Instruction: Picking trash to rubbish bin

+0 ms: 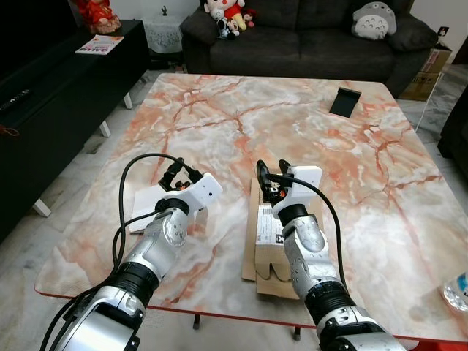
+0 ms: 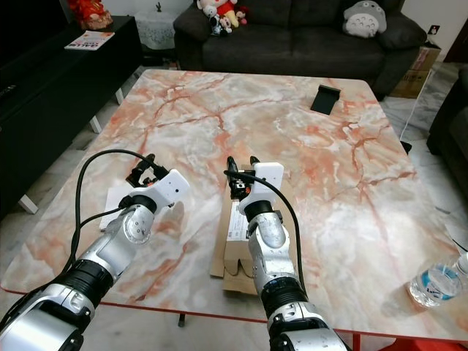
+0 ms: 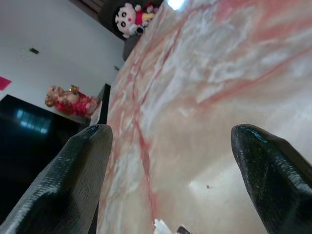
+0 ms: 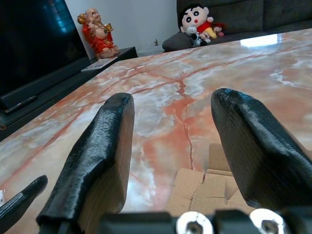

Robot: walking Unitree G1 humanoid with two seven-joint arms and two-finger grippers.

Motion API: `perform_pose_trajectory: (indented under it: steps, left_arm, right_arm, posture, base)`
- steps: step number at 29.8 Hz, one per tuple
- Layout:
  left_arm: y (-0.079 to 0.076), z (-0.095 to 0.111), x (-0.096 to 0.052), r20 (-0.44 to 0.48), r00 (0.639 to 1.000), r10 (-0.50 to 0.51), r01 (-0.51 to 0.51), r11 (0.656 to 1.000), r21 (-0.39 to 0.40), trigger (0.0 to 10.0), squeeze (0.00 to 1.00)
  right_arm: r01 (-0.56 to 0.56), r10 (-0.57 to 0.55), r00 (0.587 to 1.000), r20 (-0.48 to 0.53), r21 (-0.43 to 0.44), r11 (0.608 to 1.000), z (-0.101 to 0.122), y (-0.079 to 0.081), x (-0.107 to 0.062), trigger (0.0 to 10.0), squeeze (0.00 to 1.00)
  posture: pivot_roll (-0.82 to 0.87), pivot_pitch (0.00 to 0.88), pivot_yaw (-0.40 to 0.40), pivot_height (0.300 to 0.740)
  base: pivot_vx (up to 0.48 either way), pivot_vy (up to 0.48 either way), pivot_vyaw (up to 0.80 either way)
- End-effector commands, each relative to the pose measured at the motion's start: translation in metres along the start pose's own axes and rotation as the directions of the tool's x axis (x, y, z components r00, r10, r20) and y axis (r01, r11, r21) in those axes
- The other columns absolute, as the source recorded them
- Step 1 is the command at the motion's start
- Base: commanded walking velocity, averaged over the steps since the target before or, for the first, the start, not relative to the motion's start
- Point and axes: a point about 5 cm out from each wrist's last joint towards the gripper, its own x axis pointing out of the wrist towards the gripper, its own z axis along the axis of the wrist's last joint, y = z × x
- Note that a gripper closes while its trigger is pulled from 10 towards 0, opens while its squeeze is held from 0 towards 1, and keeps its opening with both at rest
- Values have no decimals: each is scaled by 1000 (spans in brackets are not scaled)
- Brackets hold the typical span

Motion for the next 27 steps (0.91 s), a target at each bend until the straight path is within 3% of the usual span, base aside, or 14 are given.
perform_pose_trajectory:
  steps: [1,6,7,8,10,17,22,25,27]
  left_arm:
    - [1,2,-2,5,1000,-7,7,1000,17,10000,0]
    - [1,2,-3,1,1000,-8,8,1000,18,10000,0]
    - [-3,-12,-12,-46,999,3,-7,997,-77,10000,0]
    - [-2,-12,-14,-26,999,32,-35,988,-153,10000,0]
    - [0,-10,-16,7,997,72,-69,970,-232,10000,0]
    - [13,-19,-23,29,987,158,-148,963,-225,10000,0]
    - [13,-22,-28,23,989,143,-136,974,-180,10000,0]
    - [8,-25,-31,29,996,87,-83,990,-116,10000,0]
    - [4,-25,-33,36,998,47,-42,991,-129,10000,0]
  right_arm:
    - [-7,7,1000,-8,3,1000,-1,1,0,10000,0]
    - [-7,7,1000,-8,3,1000,-1,1,0,10000,0]
    - [-27,27,1000,-9,2,1000,-1,3,1,10000,0]
    - [-31,31,1000,-5,3,1000,0,3,1,10000,0]
    - [-31,31,1000,1,4,1000,1,3,2,10000,0]
    - [-23,23,1000,-1,-2,1000,1,0,1,10000,0]
    - [-23,23,1000,-1,1,1000,1,1,1,10000,0]
    - [-25,25,1000,-1,3,1000,1,2,2,10000,0]
    - [-27,27,1000,-3,4,1000,1,2,2,10000,0]
  posture:
    - [-22,36,-5,740]
    - [-22,36,-5,740]
    - [-11,22,-13,740]
    - [-11,22,-13,740]
    - [-11,22,-13,740]
    - [-11,36,-14,740]
    - [-11,36,-14,740]
    - [-2,45,-15,740]
    - [-2,45,-15,740]
  base:
    - [0,0,0]
    - [0,0,0]
    - [0,0,0]
    - [0,0,0]
    - [0,0,0]
    - [0,0,0]
    - [0,0,0]
    - [0,0,0]
    - [0,0,0]
